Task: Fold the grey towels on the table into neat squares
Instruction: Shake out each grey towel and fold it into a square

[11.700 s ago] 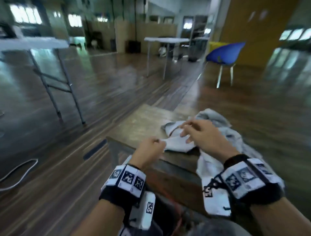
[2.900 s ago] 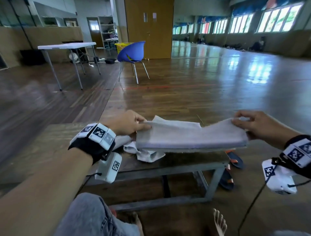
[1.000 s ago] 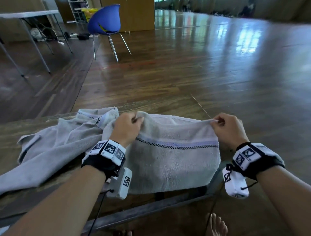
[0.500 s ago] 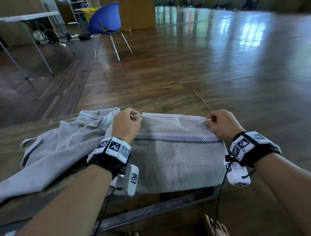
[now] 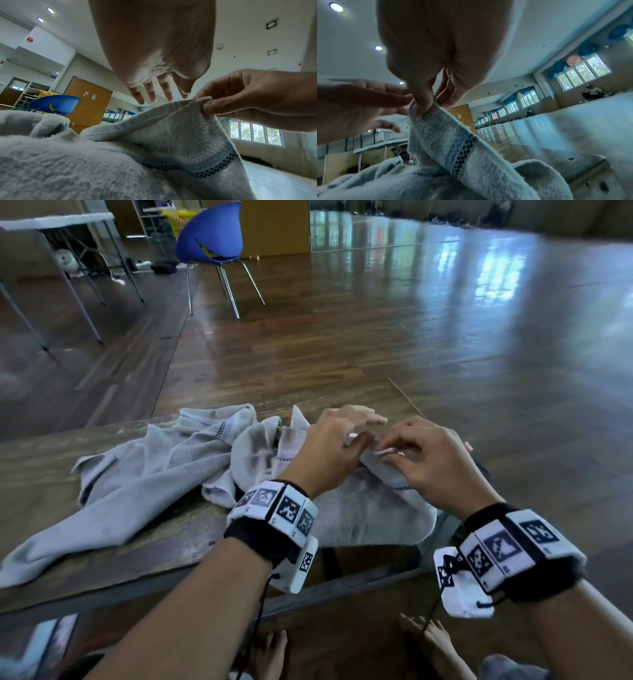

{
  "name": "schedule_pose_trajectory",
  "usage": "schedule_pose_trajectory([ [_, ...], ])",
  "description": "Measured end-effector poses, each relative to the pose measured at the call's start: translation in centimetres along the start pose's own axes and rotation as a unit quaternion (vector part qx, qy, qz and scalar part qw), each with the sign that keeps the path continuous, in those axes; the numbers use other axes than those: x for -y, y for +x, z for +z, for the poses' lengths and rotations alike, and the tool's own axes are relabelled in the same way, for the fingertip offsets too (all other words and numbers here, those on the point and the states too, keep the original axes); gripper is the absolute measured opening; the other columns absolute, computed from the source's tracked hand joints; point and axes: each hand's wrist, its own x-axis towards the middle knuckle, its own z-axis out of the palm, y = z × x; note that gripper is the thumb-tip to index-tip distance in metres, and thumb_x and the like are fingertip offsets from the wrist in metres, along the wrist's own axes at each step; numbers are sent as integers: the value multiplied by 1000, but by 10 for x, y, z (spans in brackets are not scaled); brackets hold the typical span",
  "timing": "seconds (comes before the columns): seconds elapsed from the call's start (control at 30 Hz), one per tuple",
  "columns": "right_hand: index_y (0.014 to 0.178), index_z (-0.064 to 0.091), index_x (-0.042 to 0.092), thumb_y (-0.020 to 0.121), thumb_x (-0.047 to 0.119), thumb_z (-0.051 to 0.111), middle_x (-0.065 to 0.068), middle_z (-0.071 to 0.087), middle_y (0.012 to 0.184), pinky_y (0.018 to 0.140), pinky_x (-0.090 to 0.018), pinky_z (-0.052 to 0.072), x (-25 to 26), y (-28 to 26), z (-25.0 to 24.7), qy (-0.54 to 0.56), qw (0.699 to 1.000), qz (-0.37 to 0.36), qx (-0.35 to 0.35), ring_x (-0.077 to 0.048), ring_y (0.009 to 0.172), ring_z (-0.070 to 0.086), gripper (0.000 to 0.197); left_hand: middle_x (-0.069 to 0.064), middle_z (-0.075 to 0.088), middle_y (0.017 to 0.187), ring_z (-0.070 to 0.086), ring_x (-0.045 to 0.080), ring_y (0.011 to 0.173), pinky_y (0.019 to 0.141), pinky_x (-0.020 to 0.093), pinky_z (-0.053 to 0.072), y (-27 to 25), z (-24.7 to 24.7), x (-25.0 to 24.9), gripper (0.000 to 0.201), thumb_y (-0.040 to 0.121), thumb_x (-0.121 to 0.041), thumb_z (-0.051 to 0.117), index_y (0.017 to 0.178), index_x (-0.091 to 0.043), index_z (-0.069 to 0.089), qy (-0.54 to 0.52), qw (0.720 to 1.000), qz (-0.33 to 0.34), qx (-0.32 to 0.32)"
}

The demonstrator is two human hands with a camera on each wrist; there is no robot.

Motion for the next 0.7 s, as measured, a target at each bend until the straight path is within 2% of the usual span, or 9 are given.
schedule_pose_trajectory([
  [0.1, 87, 76, 11, 82, 2, 76, 2, 70, 93, 79, -6, 45, 3, -3, 0, -17, 1000, -10, -18, -6, 87, 66, 10, -5, 72, 113, 61, 13, 112, 100, 32, 45, 1, 2, -3, 22, 97, -19, 59, 114, -19, 73, -30, 999, -17, 8],
  [0.17, 87, 76, 11, 82, 4, 78, 4, 71, 91, 78, -4, 44, 3, -1, 0, -10, 999, -6, -47, -4, 87, 66, 9, -1, 76, 100, 67, 18, 98, 91, 37, 52, 7, 1, -4, 18, 93, -20, 65, 108, -18, 75, -63, 997, -45, 9],
  [0.23, 86, 74, 13, 81, 8, 81, 7, 70, 89, 78, -7, 48, 1, 4, 2, 6, 997, 7, -76, -2, 86, 66, 10, 4, 76, 91, 69, 25, 88, 84, 40, 54, 13, 1, -3, 15, 89, -19, 70, 101, -14, 77, -85, 994, -63, 4],
  [0.37, 86, 76, 18, 78, 15, 84, 3, 66, 91, 77, -13, 51, -3, 16, 10, -1, 989, 44, -142, -6, 83, 64, 12, 4, 76, 79, 72, 21, 76, 72, 39, 60, 18, 1, 2, 14, 86, -23, 76, 88, -9, 78, -147, 982, -98, -72],
  [0.43, 84, 78, 20, 75, 15, 86, 7, 69, 85, 73, -16, 54, -3, 24, 11, 32, 986, 57, -155, -6, 77, 67, 12, 5, 75, 79, 72, 22, 76, 70, 37, 61, 19, 0, 6, 10, 86, -18, 76, 88, -8, 77, -180, 972, -116, -95],
  [0.57, 79, 79, 21, 72, 12, 88, 13, 75, 75, 70, -13, 54, -5, 33, 11, 94, 980, 72, -160, -1, 72, 70, 14, 10, 76, 84, 72, 28, 83, 76, 41, 60, 22, 1, 10, 8, 85, -12, 76, 91, -6, 77, -223, 964, -127, -75],
  [0.7, 78, 78, 17, 71, 12, 89, 8, 75, 73, 68, -15, 56, -6, 35, 14, 100, 979, 86, -157, -3, 69, 71, 14, 12, 76, 86, 72, 31, 84, 77, 42, 59, 22, 6, 10, 13, 86, -17, 76, 92, -6, 75, -239, 961, -129, -60],
])
